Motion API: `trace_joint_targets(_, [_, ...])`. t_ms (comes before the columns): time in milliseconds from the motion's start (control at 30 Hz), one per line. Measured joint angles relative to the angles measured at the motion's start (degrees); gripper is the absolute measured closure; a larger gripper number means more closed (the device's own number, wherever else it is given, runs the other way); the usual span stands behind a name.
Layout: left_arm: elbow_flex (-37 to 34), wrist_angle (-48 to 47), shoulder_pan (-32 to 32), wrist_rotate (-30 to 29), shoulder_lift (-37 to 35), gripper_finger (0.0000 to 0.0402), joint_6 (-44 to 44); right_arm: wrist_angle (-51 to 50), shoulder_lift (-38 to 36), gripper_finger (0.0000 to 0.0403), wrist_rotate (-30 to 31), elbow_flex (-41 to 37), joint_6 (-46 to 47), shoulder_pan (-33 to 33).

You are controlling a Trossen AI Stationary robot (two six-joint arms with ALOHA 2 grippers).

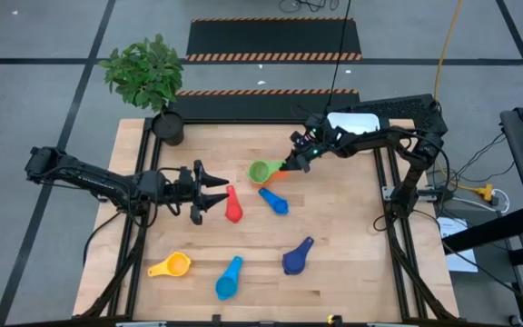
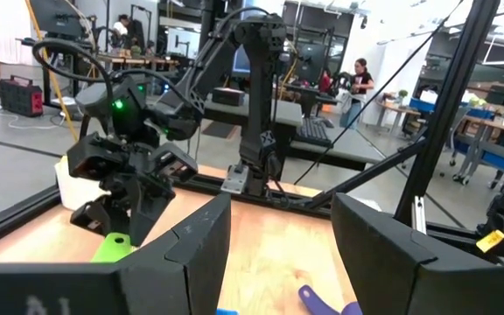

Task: Nest measuring cups in basket
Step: Stack the green measuring cup into the orange measuring cup

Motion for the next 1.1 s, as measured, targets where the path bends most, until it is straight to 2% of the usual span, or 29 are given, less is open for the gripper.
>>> trace_joint_targets(433, [0.0,-1.24,0.01,0.0,0.0,0.0199,-0.04,-6.8,0.0,0.0189,-0.09,0.0,-2.45,-1.44])
trace_joint_targets(700, [0.0,-1.57,0.01,0.0,0.0,0.0199,-0.04,-9.34,-0.36,0.0187,-0.33,0.0,-3.54,-1.44])
trace_joint_targets(900, [0.0,-1.57,0.0,0.0,0.0,0.0199,-0.04,-15.84,-2.91,0.0187,-0.11,0.0,-7.33,-1.36])
trace_joint_targets(1100, [0.0,-1.57,0.01,0.0,0.0,0.0199,-0.04,-21.65,-5.64,0.0187,2.93,0.0,-10.77,-1.31])
